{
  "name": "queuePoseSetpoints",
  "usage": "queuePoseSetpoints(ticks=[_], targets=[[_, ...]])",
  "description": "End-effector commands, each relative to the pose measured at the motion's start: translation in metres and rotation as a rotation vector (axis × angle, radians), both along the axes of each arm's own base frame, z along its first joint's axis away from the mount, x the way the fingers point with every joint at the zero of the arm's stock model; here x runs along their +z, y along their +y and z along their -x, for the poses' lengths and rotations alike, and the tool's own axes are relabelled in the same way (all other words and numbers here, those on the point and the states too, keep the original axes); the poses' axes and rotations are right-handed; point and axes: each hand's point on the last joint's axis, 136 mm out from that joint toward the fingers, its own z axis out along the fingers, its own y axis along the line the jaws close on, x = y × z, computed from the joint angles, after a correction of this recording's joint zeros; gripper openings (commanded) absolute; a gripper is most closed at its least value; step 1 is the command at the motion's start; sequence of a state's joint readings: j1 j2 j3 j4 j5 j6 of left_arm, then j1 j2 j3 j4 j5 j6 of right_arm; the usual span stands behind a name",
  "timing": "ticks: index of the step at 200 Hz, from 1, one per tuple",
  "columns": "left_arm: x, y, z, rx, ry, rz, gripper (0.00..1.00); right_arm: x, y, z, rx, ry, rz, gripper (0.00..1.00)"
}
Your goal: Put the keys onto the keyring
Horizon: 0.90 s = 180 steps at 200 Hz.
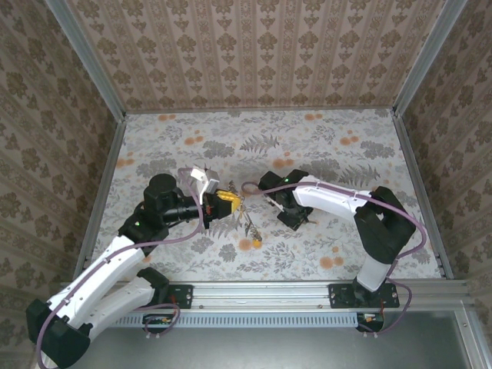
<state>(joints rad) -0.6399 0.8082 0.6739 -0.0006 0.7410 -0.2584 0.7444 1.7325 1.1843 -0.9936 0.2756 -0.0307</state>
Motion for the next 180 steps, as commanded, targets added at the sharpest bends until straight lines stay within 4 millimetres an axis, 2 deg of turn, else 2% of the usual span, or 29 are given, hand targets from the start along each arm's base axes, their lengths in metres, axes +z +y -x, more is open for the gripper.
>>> queuePoseSetpoints(ticks=[1, 33, 92, 128, 180], targets=[[0.015, 0.002, 0.005, -0.016, -0.049, 0.033, 0.00, -0.010, 0.000, 0.007, 0.065, 0.040, -0.008, 0.41], [0.017, 0.002, 0.006, -0.019, -0.051, 0.035, 0.00, -0.028, 0.002, 0.005, 0.092, 0.051, -0.018, 0.40], [0.015, 0.002, 0.005, -0.016, -0.051, 0.031, 0.00, -0.040, -0.007, -0.005, 0.090, 0.060, -0.012, 0.38], [0.014, 0.002, 0.003, -0.010, -0.051, 0.027, 0.00, -0.045, -0.012, -0.004, 0.086, 0.072, -0.009, 0.35], [0.013, 0.002, 0.002, -0.008, -0.047, 0.025, 0.00, -0.049, -0.015, -0.005, 0.085, 0.071, -0.014, 0.25]])
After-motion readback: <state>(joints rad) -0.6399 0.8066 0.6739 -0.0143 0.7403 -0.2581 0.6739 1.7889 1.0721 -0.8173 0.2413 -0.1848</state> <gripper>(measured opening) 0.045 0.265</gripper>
